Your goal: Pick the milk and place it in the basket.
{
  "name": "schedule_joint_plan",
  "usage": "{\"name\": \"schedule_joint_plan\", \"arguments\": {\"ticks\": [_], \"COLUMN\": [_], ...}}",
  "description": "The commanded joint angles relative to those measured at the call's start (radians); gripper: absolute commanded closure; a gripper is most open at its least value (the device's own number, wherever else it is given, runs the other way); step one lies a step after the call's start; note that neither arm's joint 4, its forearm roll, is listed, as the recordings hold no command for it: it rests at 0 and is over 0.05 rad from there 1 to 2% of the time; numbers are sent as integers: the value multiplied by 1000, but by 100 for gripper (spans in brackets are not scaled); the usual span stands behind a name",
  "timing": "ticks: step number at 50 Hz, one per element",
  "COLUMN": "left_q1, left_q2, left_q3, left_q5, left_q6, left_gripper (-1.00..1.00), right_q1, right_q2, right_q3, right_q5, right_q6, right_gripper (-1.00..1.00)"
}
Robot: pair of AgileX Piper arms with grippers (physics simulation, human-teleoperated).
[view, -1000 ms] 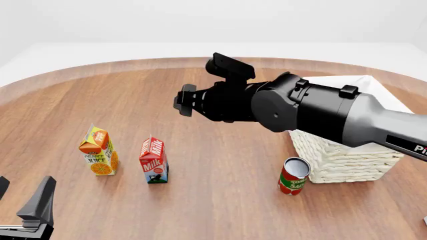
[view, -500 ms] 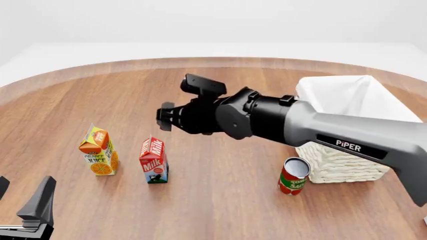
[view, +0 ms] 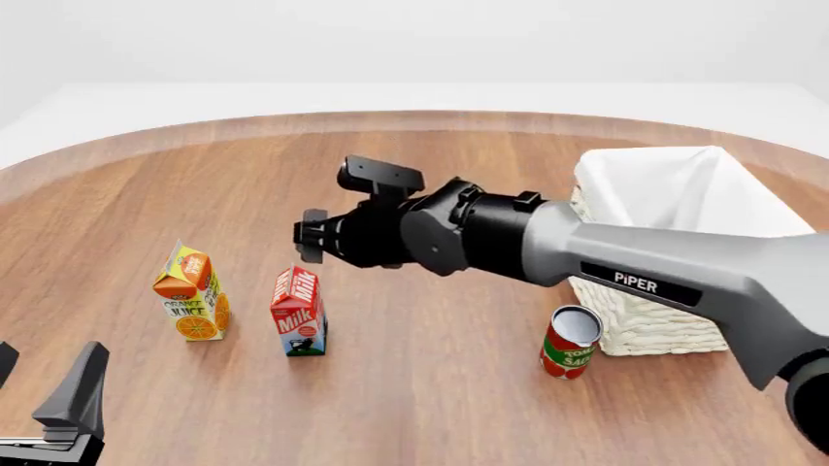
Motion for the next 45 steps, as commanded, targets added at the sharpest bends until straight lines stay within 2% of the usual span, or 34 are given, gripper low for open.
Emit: {"name": "schedule_joint_plan", "arguments": {"ticks": [1,30,38,45], "left_q1": [0,0,0,0], "left_q2": [0,0,0,0], "left_q3": [0,0,0,0], "left_q5": [0,0,0,0], "left_q6": [0,0,0,0], "left_gripper": [-100,-100,-100,-100], "right_q1": [-7,5,-11,-15], "right_q2": [17,108,115,126], "right_q3": [-10,-112,-125,-127], "right_q5": [-3,49,61,61], "right_q6": [-6,-56,-93,-102], "right_gripper": [-100,-100,-100,-100]}}
